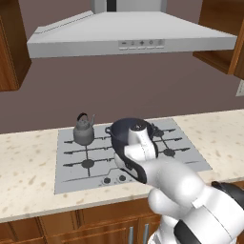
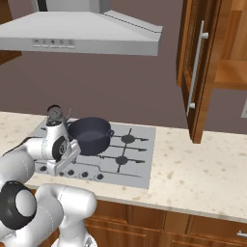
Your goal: Pick the kettle from the cabinet and place it on a stove burner. Then pick the pot from the counter and place it on another stove burner. Finally, turn both burners on.
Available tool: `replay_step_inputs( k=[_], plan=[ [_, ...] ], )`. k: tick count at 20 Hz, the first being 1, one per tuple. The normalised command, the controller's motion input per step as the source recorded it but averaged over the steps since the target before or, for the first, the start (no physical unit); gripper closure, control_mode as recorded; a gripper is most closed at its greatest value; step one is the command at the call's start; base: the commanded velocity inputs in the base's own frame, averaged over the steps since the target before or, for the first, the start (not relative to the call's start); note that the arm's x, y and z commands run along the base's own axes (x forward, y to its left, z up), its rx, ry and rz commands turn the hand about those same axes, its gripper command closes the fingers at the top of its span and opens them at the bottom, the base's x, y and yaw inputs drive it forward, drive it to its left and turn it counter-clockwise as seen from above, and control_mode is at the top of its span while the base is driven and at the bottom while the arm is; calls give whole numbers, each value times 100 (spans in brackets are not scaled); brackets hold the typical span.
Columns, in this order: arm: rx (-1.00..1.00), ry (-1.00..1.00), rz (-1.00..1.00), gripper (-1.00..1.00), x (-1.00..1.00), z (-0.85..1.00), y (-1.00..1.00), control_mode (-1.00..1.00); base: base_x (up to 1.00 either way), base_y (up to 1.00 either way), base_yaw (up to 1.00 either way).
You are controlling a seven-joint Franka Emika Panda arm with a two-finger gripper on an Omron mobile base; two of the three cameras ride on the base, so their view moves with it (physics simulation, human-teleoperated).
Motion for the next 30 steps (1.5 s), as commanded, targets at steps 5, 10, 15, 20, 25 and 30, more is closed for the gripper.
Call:
replay_step_inputs(
  k=[5,10,15,20,25,30],
  plan=[
    [0,0,7,-100,8,-16,0,-100,0,0,0],
    [0,0,4,-100,0,-13,0,-100,0,0,0],
    [0,0,1,-100,0,-3,0,-100,0,0,0],
    [0,0,0,-100,0,0,0,-100,0,0,0],
    [0,0,0,-100,-5,-1,0,-100,0,0,0],
    [0,0,0,-100,-18,0,0,-100,0,0,0]
  ],
)
